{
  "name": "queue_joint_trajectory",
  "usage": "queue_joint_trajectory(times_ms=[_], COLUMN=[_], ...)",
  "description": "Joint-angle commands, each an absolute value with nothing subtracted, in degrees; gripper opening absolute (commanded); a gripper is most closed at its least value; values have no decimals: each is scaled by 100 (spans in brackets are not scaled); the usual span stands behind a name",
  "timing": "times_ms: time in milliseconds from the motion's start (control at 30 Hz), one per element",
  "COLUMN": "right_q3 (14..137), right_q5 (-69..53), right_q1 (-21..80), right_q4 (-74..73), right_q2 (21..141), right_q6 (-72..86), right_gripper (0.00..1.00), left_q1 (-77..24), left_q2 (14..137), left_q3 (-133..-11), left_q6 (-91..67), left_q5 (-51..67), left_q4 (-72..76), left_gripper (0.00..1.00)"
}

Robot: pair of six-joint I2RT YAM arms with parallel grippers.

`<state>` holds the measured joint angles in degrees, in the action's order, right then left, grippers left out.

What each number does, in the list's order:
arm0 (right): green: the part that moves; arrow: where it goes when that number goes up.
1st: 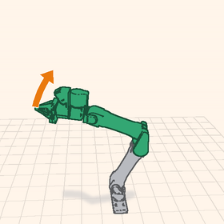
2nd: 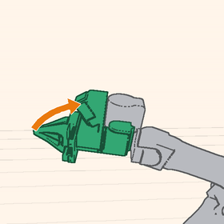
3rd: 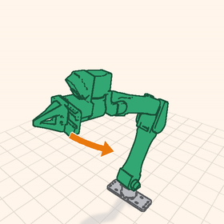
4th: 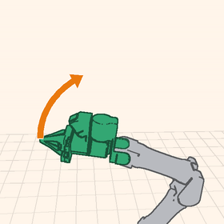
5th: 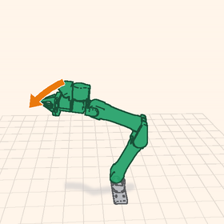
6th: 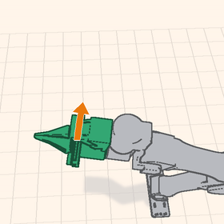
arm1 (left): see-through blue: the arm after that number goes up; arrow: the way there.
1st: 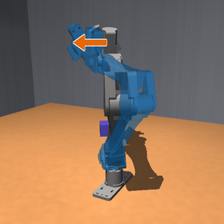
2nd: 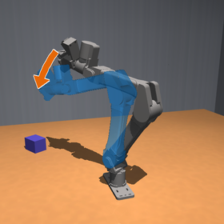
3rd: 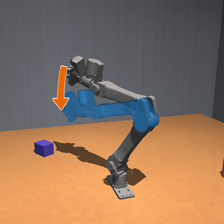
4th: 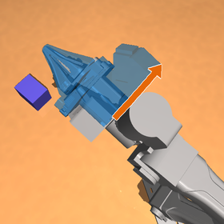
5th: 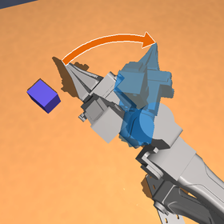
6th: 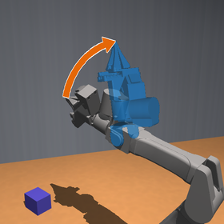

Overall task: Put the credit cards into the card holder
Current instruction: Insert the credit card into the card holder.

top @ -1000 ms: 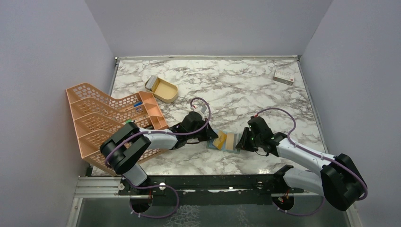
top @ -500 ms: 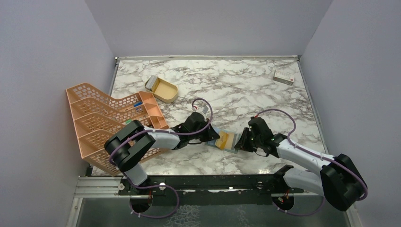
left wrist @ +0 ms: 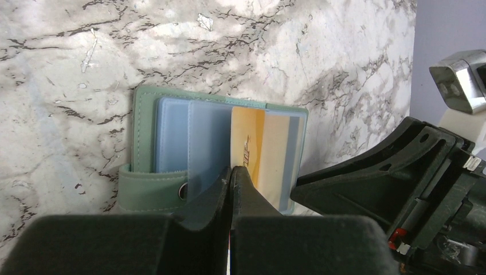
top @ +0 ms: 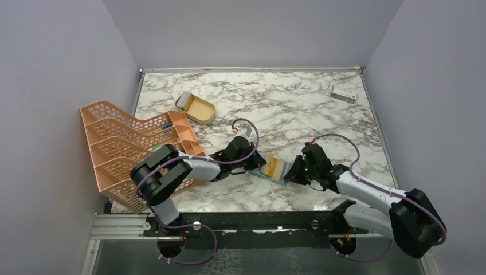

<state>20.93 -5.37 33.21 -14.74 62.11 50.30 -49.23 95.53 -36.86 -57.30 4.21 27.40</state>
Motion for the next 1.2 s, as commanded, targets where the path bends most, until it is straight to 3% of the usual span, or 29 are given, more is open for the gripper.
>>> queue_joint_trajectory(times_ms=[0,600,1167], right_q3=[1851,1977,2068], right_q5=[-606,-495,-388], right_q1=[3347,3348,3349], right_q4=[-1537,-1558,-1434], right_q2=[6253,6314,6462], right_q6=[5201,5222,5134], right_gripper=[21,21,21], left_q1=[-5040,-5093,-5034], left_q2=[9712,9440,10037], left_q3=[-3640,-3169,-3627], left_q6=[-5799,-5214,-4826], left_q5=[137,503,1387], left_q4=[2908,3085,3085], left_gripper=[0,0,0])
